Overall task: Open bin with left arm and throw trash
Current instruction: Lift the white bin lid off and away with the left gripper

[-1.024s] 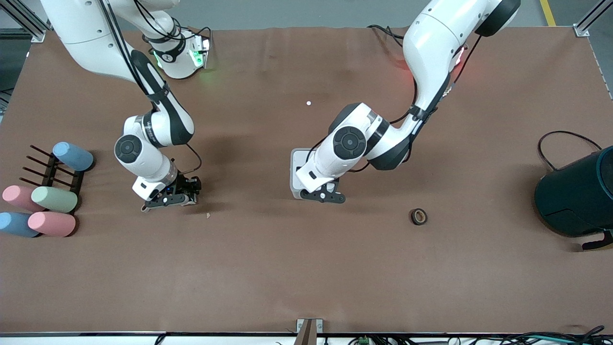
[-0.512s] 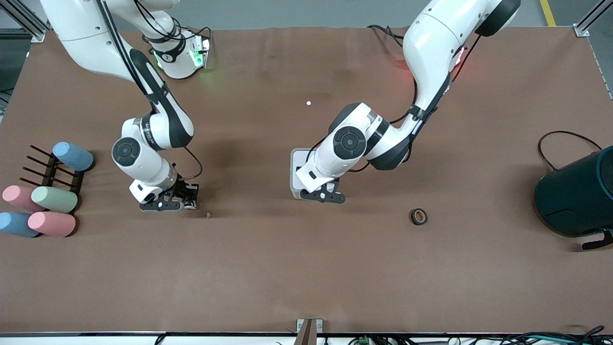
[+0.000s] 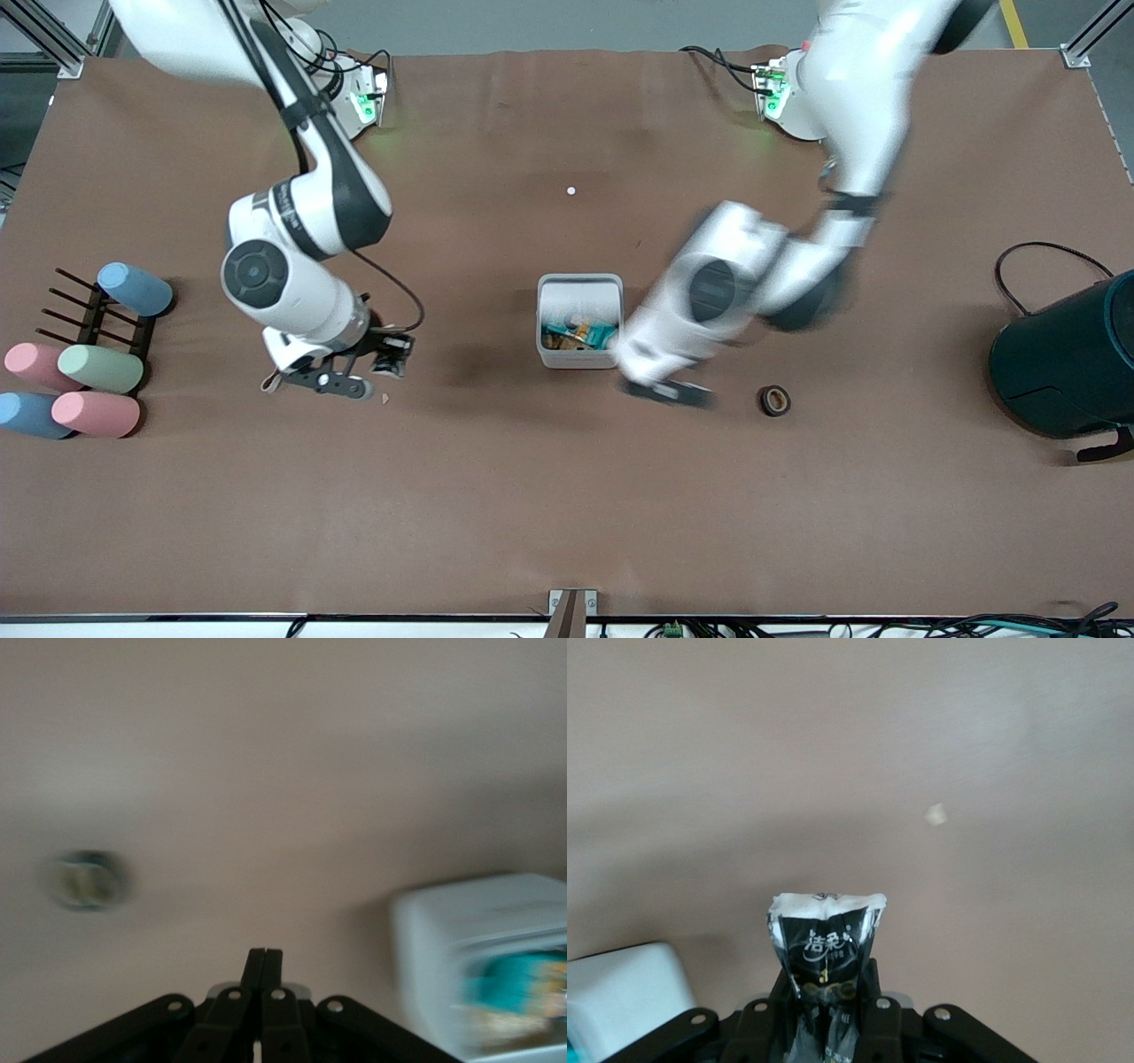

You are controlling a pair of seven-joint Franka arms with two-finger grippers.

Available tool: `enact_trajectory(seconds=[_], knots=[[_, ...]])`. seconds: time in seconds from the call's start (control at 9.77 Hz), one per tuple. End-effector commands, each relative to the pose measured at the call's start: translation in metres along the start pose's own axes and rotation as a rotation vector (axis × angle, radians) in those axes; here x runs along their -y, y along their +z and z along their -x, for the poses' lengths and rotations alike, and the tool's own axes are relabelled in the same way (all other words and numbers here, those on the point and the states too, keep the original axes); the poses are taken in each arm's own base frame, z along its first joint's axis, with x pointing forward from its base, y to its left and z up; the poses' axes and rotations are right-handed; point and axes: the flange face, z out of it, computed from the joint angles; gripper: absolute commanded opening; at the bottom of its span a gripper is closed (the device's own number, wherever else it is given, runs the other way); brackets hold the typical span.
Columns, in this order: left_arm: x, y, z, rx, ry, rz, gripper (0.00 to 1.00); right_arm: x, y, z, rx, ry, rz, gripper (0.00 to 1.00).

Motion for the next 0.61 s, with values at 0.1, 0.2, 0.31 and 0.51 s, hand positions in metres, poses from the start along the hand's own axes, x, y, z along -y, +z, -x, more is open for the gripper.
enact_trajectory(seconds=[0.1, 0.2, 0.31, 0.51], knots=[[0.050, 0.023, 0.001, 0.042, 0.062, -0.044, 0.38, 0.068, -0.017, 0.043, -0.013, 0.051, -0.044, 0.01], [0.092, 0.045, -0.009, 0.020, 0.092, -0.106, 0.97, 0.091, -0.030, 0.055, -0.035, 0.061, -0.074, 0.01], [0.103, 0.076, -0.010, -0.041, 0.123, -0.116, 1.00, 0.115, -0.025, 0.068, -0.037, 0.068, -0.082, 0.01], [0.104, 0.130, 0.006, -0.093, 0.122, -0.091, 1.00, 0.159, -0.008, 0.086, -0.063, 0.062, -0.126, 0.01]])
